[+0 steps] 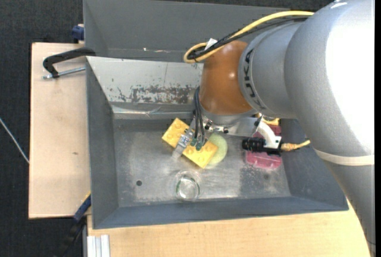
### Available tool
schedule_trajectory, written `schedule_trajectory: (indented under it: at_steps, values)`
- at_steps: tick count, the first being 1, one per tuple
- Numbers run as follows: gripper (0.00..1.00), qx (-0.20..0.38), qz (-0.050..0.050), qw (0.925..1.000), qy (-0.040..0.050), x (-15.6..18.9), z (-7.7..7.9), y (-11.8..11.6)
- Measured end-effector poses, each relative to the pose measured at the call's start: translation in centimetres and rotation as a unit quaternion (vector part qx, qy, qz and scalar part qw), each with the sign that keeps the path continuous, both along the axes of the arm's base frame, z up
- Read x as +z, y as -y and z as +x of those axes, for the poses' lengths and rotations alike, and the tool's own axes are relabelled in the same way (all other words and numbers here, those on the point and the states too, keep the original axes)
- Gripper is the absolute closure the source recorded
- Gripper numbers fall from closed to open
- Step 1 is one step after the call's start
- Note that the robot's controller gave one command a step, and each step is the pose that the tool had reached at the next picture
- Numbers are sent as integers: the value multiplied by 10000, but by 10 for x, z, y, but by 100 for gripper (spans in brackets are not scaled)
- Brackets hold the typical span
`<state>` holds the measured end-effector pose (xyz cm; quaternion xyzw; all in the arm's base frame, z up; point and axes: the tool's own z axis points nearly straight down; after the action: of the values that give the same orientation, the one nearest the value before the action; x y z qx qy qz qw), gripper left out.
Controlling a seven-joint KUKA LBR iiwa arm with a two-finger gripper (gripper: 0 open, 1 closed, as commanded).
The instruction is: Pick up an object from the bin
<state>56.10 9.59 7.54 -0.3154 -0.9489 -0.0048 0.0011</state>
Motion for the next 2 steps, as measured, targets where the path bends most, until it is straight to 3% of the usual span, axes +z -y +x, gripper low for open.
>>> schedule_trajectory:
  at_steps: [1,2]
  values:
    - [100,-1,0,10000,2,0,0,0]
    - [100,15,-47,10000,-20,48,2,1]
